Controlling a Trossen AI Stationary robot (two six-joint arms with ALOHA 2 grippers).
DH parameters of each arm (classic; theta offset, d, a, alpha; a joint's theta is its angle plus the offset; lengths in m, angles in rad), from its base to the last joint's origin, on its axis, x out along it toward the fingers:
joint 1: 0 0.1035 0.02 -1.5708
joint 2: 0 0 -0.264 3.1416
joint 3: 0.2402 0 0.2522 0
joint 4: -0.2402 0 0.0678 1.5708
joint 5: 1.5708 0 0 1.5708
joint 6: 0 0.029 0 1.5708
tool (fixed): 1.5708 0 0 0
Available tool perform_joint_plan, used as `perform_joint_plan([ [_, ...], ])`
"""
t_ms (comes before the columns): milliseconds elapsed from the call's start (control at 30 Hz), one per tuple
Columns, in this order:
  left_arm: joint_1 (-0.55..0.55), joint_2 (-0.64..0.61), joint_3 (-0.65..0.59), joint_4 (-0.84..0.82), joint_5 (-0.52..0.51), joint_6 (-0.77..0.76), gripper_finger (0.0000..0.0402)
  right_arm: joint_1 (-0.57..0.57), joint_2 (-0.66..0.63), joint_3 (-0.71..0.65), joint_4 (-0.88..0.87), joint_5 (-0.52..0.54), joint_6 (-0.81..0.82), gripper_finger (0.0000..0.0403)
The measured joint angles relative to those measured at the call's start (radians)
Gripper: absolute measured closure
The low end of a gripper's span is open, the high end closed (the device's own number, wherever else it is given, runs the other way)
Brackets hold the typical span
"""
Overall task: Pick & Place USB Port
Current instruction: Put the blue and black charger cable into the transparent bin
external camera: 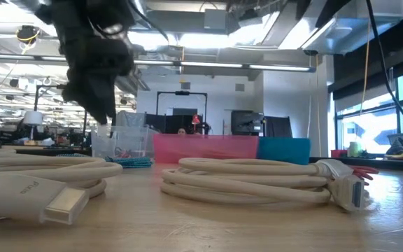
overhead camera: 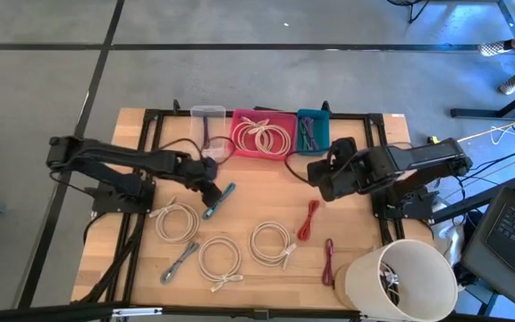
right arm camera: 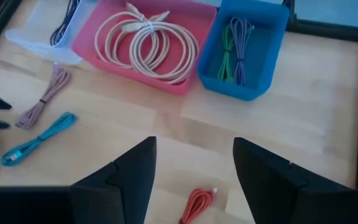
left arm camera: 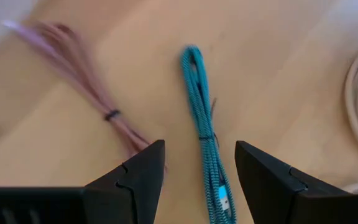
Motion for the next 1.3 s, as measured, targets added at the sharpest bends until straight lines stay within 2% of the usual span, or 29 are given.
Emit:
perform_joint_plan([
  [167, -0.007, 0.112, 0.000, 0.072, 0.090, 0.027, 0.0213, -0.025, 0.000, 0.000, 0.000, 0.000, -0.052, 0.0188],
  [567, -0.039, 0.315, 0.003, 0.168, 0.080, -0.003, 0.0213, -0.065, 0.001, 0.000, 0.000, 0.000, -0.111, 0.0188],
  [700, -0.046, 0.347, 0.007, 0.167, 0.048, -0.001, 0.0239, -0.073, 0.001, 0.000, 0.000, 0.000, -0.130, 0.0188],
  [767, -0.046, 0.348, 0.006, 0.158, 0.037, 0.001, 0.0274, -0.074, 0.001, 0.000, 0.000, -0.001, -0.131, 0.0188],
  [900, -0.043, 0.320, 0.001, 0.151, 0.027, 0.010, 0.0373, -0.077, 0.001, 0.000, 0.000, 0.000, -0.131, 0.0188],
  [1100, -0.045, 0.249, 0.048, 0.173, 0.032, 0.020, 0.0384, -0.080, 0.001, 0.000, 0.000, 0.000, -0.131, 0.0188],
  [1300, -0.038, 0.148, 0.167, 0.155, 0.016, 0.081, 0.0385, -0.080, 0.001, 0.000, 0.000, 0.000, -0.131, 0.0188],
])
